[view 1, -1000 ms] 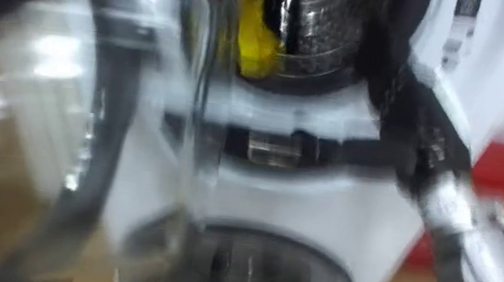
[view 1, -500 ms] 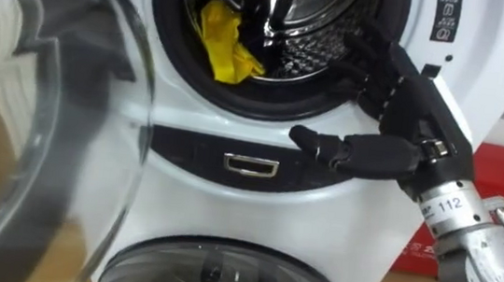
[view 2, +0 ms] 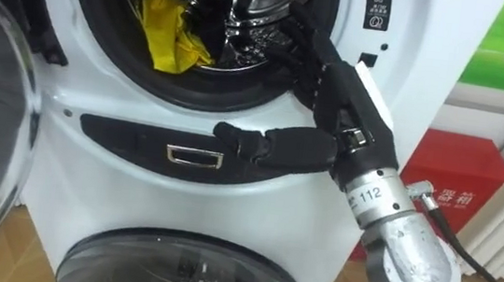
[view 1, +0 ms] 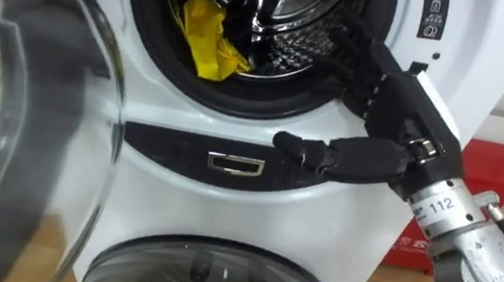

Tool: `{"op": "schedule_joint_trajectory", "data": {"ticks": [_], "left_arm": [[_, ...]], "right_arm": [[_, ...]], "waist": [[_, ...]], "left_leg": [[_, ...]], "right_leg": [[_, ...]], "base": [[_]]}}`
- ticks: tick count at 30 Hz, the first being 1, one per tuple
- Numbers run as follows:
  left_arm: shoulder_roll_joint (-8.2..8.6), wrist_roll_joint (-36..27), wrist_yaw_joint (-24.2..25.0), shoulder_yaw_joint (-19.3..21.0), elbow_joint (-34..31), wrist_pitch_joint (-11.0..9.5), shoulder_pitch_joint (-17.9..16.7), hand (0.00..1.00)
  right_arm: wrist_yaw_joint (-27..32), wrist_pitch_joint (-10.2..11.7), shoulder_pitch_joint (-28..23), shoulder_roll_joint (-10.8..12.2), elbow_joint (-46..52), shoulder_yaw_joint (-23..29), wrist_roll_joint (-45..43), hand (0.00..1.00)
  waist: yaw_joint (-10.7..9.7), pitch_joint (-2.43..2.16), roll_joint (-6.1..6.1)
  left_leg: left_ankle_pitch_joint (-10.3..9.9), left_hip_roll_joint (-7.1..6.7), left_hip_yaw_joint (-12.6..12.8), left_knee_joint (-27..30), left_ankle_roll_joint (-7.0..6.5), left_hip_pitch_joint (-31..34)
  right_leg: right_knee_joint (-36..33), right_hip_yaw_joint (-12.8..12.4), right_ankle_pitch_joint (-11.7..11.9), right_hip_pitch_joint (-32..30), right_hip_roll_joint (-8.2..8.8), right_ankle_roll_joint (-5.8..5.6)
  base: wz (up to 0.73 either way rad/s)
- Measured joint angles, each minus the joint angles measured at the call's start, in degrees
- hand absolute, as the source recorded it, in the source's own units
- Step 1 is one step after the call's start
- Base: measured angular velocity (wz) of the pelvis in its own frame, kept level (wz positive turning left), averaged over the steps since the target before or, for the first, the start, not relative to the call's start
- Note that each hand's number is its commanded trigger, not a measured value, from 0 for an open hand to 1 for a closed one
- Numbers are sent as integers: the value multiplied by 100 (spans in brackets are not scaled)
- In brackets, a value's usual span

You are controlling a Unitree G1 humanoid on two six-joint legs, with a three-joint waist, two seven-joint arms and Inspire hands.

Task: Pick clothes from washing machine

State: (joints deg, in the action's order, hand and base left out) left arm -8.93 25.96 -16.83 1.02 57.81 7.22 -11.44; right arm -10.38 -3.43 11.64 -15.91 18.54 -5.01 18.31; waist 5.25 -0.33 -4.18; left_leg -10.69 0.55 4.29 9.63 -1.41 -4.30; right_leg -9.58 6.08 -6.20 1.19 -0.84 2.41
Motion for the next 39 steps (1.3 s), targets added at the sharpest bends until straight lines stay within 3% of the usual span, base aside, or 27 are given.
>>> {"op": "schedule_joint_trajectory", "data": {"ticks": [6, 9, 11, 15, 20, 22, 26, 28, 34, 39], "left_arm": [[-48, -47, -4, -99, 260, 30, 182, 0], [-91, -52, -5, -129, 399, 60, 193, 0], [-75, -49, -2, -133, 451, 175, 177, 0], [-47, -50, -6, -139, 434, 247, 172, 0], [-40, -44, -53, -239, 409, 253, 289, 0], [-11, -43, -69, -257, 405, 250, 359, 0], [111, -41, -133, -294, 406, 277, 361, 0], [122, -43, -154, -289, 407, 275, 358, 0], [119, -44, -171, -150, 418, 267, 261, 0], [131, -44, -186, -96, 417, 266, 122, 0]], "right_arm": [[-649, -178, 204, 234, 244, -871, 17, 0], [-765, -253, 255, 271, 239, -1155, 36, 0], [-878, -331, 292, 340, 237, -1360, 25, 0], [-957, -428, 290, 521, 230, -1647, -14, 0], [-986, -428, 278, 505, 231, -1878, -116, 0], [-994, -429, 246, 503, 231, -1879, -291, 0], [-969, -430, 243, 485, 231, -1811, -520, 0], [-946, -430, 243, 493, 232, -1729, -589, 0], [-512, -432, 292, 360, 284, -920, -713, 0], [68, -424, 304, 365, 501, -293, -695, 0]], "waist": [[322, 10, 3], [509, 29, -52], [612, 52, -116], [612, 62, -103], [587, 96, -47], [580, 108, -8], [547, 44, 105], [493, 42, 117], [339, 32, 96], [221, -6, 25]], "left_leg": [[-11, 46, -119, -43, 18, -105], [-26, 62, -129, -84, 31, -115], [-27, -8, -140, -80, 29, -105], [-34, -37, -219, -18, 16, -24], [-41, -37, -265, -40, 5, -23], [-42, -36, -283, -52, 4, -15], [-45, -33, -282, -105, -2, -44], [-45, -31, -278, -104, -2, -49], [-46, -36, -303, -106, -5, -113], [-51, -52, -284, -100, -10, -105]], "right_leg": [[-6, 191, -5, 124, -10, 8], [5, 190, -23, 172, -13, 13], [16, 194, -72, 177, 17, 12], [76, 212, -70, 171, 36, -6], [86, 310, -73, 173, 41, -11], [83, 345, -73, 172, 45, -11], [84, 336, -73, 169, 38, -11], [85, 342, -73, 177, 39, -11], [85, 371, -84, 257, 64, -28], [102, 345, -91, 260, 62, -37]], "base": [[8], [2], [3], [11], [3], [6], [0], [4], [1], [-2]]}}
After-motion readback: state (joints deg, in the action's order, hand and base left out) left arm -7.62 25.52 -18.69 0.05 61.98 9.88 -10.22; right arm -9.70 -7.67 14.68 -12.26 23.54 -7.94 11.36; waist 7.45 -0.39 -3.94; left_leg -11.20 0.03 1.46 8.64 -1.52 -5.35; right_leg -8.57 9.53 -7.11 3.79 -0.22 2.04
